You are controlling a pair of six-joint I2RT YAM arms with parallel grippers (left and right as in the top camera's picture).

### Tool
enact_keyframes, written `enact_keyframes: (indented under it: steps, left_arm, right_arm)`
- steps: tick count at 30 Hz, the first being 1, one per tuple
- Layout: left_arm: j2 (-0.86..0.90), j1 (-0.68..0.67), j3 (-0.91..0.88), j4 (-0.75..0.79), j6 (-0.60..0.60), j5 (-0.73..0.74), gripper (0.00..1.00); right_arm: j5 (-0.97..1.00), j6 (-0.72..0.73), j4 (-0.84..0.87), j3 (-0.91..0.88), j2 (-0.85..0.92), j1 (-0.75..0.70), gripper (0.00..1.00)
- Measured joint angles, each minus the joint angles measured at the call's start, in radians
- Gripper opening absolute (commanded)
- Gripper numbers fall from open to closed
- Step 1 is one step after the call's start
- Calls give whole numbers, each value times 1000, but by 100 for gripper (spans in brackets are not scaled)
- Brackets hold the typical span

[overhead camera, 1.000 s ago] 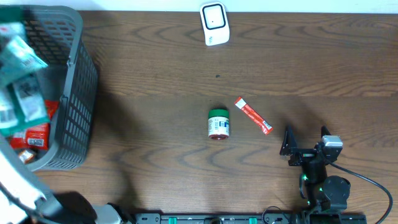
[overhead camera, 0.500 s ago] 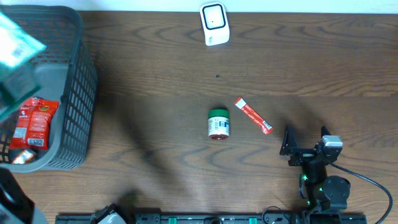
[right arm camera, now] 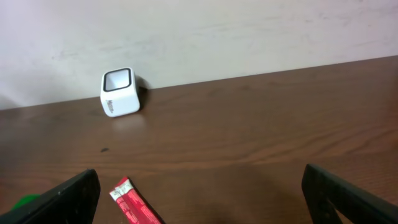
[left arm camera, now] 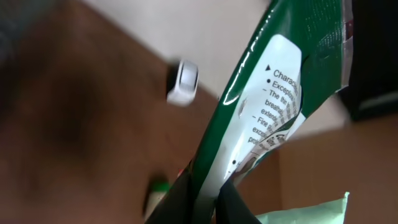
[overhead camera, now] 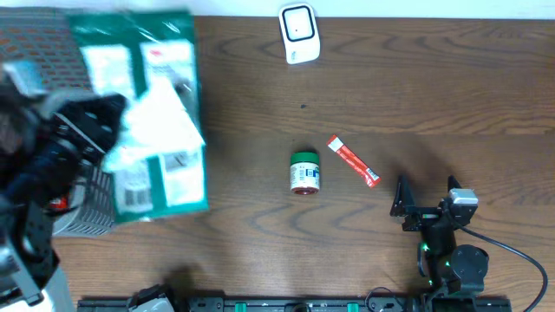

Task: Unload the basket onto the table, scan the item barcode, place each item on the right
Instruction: 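Lift the green wipes pack out and carry it toward the table center, then lower the green wipes pack flat left of the jar and release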

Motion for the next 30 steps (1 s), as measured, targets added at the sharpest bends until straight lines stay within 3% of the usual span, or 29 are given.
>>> enact_keyframes:
  steps: [10,15,30]
  left_arm:
    - [2,-287,-178,-9,36,-242,7]
    - [41,-406,-280,71,-1,-373,7]
    - [368,-485,-425,253,-190,-501,7]
  right_arm:
    - [0,0,0,0,0,0,99]
    - [0,0,0,0,0,0,99]
    - [0,0,0,0,0,0,99]
